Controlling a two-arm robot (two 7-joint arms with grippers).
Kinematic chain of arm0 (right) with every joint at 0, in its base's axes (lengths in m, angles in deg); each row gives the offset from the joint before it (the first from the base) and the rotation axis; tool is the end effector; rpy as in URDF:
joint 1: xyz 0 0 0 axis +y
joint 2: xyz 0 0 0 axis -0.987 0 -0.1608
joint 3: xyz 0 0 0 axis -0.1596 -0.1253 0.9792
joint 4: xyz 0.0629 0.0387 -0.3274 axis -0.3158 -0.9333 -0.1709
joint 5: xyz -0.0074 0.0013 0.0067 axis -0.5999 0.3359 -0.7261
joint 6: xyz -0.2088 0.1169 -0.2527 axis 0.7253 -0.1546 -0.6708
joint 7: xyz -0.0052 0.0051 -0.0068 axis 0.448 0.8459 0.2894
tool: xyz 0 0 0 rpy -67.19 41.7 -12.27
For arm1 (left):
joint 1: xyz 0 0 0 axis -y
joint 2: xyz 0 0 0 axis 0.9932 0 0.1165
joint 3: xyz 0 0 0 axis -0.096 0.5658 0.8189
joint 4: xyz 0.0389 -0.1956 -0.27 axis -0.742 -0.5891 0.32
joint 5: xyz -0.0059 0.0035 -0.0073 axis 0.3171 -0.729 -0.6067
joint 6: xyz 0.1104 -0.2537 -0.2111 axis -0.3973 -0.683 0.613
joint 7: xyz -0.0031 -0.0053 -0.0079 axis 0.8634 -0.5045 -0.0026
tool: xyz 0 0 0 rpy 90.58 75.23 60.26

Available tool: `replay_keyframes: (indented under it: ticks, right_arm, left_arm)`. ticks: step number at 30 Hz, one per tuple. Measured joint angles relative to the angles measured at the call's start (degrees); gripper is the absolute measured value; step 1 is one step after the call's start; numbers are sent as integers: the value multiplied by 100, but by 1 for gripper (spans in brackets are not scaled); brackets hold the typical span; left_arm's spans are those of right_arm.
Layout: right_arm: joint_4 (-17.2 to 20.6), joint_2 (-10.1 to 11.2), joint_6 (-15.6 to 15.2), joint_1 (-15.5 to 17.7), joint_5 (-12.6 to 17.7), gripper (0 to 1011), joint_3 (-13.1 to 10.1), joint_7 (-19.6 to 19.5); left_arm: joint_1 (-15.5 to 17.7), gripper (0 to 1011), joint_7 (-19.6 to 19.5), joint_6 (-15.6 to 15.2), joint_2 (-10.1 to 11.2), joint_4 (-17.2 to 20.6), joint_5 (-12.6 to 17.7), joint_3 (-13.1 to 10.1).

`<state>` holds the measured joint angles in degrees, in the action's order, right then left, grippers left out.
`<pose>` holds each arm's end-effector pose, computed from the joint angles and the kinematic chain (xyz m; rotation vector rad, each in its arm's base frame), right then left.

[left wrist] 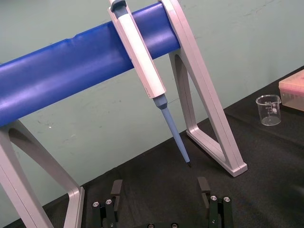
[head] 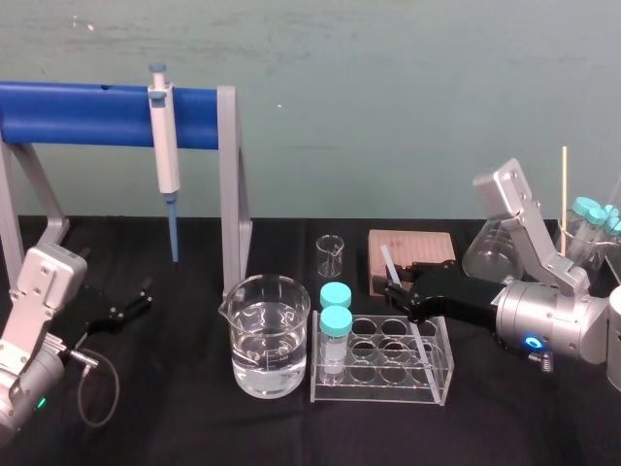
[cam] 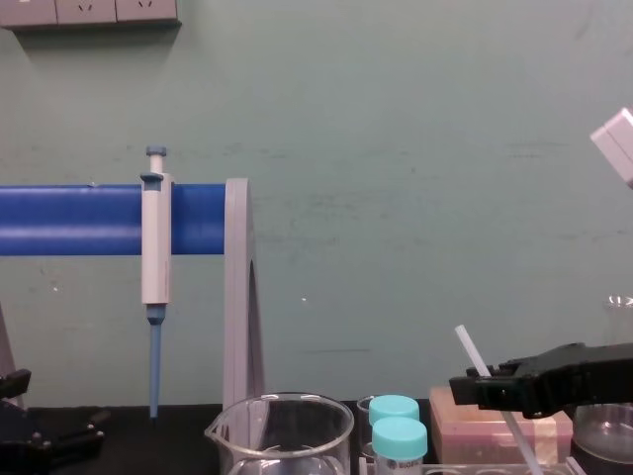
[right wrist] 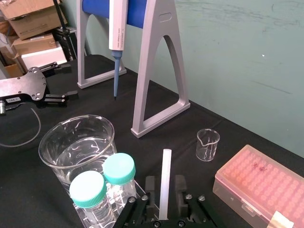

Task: Pick up the stirring rod with one hand, then place it down.

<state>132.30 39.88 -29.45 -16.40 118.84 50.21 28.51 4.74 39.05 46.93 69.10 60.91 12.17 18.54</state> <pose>0.4672 -0.0542 -0.2500 -0.3101 0.1053 -0.7342 0.4026 0.0982 -0.3464 0.3045 -0.2850 1.2480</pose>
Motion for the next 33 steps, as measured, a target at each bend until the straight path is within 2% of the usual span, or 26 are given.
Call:
replay_keyframes:
  ticks: [3,4,6,8,15,18,25,28,33]
  right_arm:
    - [0,0,0,0,1,222,0,0]
    - [0,0,0,0,1,222,0,0]
    - [0,0,0,0,2,119,0,0]
    - [0,0,0,0,3,79,0,0]
    - [0,0,0,0,6,74,0,0]
    - [4,-24,95,55,16,74,-59,-4]
    - [57,-127,669,286,118,74,-282,16]
    - [84,-166,1146,449,121,74,-398,62]
    - [153,-166,1725,705,88,74,-550,158]
  left_arm:
    - [0,1000,0,0,0,0,0,0]
    - [0,1000,0,0,0,0,0,0]
    - [0,1000,0,0,0,0,0,0]
    - [0,1000,0,0,0,0,0,0]
    - [0,1000,0,0,0,0,0,0]
    - [0,1000,0,0,0,0,0,0]
    - [0,1000,0,0,0,0,0,0]
    - [0,1000,0,0,0,0,0,0]
    - [0,1000,0,0,0,0,0,0]
